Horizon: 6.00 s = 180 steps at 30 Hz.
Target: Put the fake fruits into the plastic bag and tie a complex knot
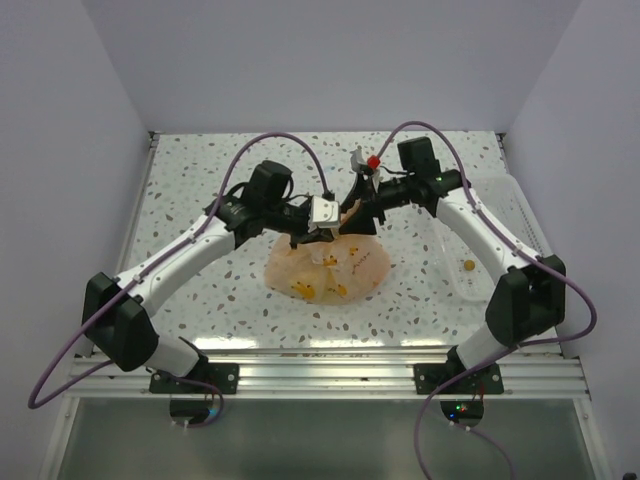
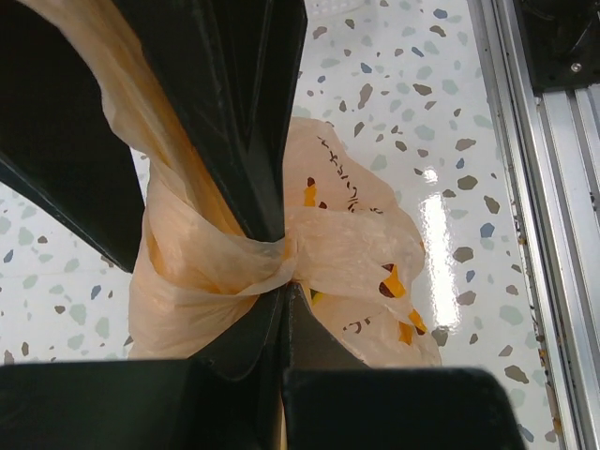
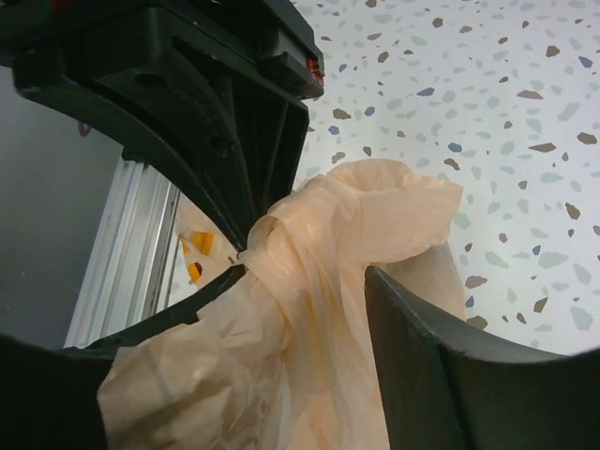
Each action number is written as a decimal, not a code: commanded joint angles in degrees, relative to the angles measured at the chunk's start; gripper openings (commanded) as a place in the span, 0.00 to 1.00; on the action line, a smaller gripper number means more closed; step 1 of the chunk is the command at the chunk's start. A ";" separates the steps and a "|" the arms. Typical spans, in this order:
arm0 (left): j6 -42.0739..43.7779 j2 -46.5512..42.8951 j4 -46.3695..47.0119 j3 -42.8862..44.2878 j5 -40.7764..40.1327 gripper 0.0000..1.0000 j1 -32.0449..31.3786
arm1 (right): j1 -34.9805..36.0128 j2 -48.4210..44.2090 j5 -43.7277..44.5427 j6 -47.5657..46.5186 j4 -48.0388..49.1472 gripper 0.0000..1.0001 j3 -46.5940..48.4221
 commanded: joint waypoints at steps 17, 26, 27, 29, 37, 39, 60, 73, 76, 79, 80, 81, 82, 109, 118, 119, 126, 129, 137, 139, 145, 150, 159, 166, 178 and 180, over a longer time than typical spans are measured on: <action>-1.49 -3.20 -2.77 4.08 4.45 0.00 0.83 | -0.01 1.65 -1.93 -9.54 -8.68 0.61 2.19; -0.53 -2.58 -5.67 5.41 5.25 0.00 1.62 | 0.34 2.62 -1.31 -11.92 -9.83 0.17 1.83; 0.70 -2.41 -6.80 5.05 5.51 0.00 1.62 | 0.43 2.54 -1.31 -10.96 -9.56 0.13 1.92; 1.93 -2.23 -8.04 4.96 6.12 0.00 1.62 | 0.34 2.45 -1.83 -10.42 -9.65 0.08 2.62; 3.96 0.41 -9.38 4.70 6.22 0.00 0.31 | 0.34 2.62 -4.39 -5.33 -7.90 0.00 4.21; 2.04 0.50 -7.09 3.30 3.76 0.00 -0.22 | 0.34 2.54 -5.44 -4.62 -7.98 0.00 4.38; -6.59 -5.65 11.29 -4.44 -7.70 0.00 -0.31 | -0.18 14.58 -7.90 -49.88 -58.87 0.00 20.64; -7.29 -8.74 7.87 -6.20 5.42 0.00 -0.40 | -0.36 1.48 -1.57 -1.19 -12.28 0.00 8.34; -7.02 -6.98 6.11 -5.76 6.83 0.00 -1.01 | -0.27 2.18 -2.36 -1.89 -15.27 0.00 9.74; -8.07 -6.10 7.50 -6.89 4.56 0.00 -1.54 | -0.18 2.01 -3.86 -1.37 -15.36 0.00 9.48; -8.69 -6.01 9.60 -7.16 3.33 0.00 -1.80 | -0.18 1.92 -4.99 -1.28 -15.36 0.00 9.39; -9.74 -6.18 11.10 -7.51 2.18 0.00 -1.80 | -0.18 1.48 -5.35 -1.45 -15.54 0.00 8.96; -10.79 -6.18 12.16 -7.95 0.87 0.00 -1.80 | -0.10 1.31 -5.70 -1.80 -15.89 0.00 8.69; -12.47 -9.35 21.05 -12.44 -9.17 0.00 -3.30 | 0.08 9.75 -7.91 -21.73 -43.43 0.36 19.95; -12.83 -9.17 21.66 -12.09 -8.12 0.00 -3.65 | 2.10 -1.16 0.71 5.49 -10.88 0.50 4.74; -12.74 -9.26 21.66 -12.17 -7.76 0.00 -3.65 | 2.45 -0.98 0.80 5.75 -10.88 0.50 4.73; -11.42 -10.14 20.87 -12.09 -7.14 0.00 -4.79 | 3.33 0.16 2.38 8.57 -7.37 0.43 4.12; -11.07 -10.58 20.43 -12.26 -7.06 0.00 -4.79 | 3.51 0.60 2.99 6.82 -8.85 0.32 4.38; -9.84 -11.46 18.68 -11.92 -6.88 0.00 -4.62 | 4.30 1.39 4.58 -4.00 -16.24 0.00 5.26; -9.66 -11.98 15.62 -11.04 -4.79 0.14 -3.66 | 4.21 1.39 5.45 -5.22 -16.50 0.00 5.35; -14.68 -12.69 10.34 -7.17 5.43 0.55 8.21 | 4.21 0.69 5.55 -9.00 -16.86 0.00 5.26; -12.30 -10.33 11.72 -6.90 0.85 0.69 8.65 | 4.21 0.78 3.70 -10.15 -15.54 0.00 6.75; -13.62 -5.39 18.57 -9.10 5.86 0.92 7.87 | 4.30 -2.12 0.89 -9.10 -11.23 0.00 6.32; -13.44 -2.67 13.32 -5.94 11.13 0.22 6.37 | 4.39 -7.11 6.65 -4.98 0.78 0.00 -1.39; -26.71 -11.02 16.38 -8.22 16.41 0.00 8.39 | 6.23 -17.24 30.94 -11.65 45.26 0.00 -29.52; -28.29 -10.67 17.09 -8.83 17.02 0.00 8.30 | 6.49 -17.68 33.91 -7.55 52.37 0.00 -31.38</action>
